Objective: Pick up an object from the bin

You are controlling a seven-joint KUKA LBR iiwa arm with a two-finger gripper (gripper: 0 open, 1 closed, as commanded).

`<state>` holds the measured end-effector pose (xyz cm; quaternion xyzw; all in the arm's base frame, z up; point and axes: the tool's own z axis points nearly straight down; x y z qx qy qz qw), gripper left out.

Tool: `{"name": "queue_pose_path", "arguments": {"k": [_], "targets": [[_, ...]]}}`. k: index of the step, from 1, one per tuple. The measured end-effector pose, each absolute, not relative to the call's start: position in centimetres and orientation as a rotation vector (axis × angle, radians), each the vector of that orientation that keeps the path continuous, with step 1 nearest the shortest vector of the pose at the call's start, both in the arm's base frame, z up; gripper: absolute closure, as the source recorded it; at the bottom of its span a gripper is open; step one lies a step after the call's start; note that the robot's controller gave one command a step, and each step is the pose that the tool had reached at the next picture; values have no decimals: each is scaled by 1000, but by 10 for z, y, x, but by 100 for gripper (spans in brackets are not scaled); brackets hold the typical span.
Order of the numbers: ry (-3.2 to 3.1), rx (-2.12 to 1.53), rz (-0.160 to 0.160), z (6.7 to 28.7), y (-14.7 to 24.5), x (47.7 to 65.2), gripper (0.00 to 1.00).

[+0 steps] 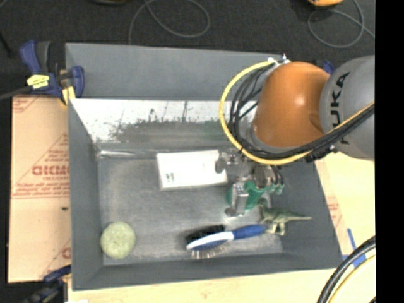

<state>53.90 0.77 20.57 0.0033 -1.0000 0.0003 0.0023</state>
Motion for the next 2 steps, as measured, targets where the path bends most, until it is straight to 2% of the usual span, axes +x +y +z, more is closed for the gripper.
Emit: {"name": "queue_pose_path", "arguments": {"k": [1, 2], "targets": [[-3145, 10, 0, 210, 8, 541, 0], [-3144, 78, 1, 160, -16, 476, 0]]}}
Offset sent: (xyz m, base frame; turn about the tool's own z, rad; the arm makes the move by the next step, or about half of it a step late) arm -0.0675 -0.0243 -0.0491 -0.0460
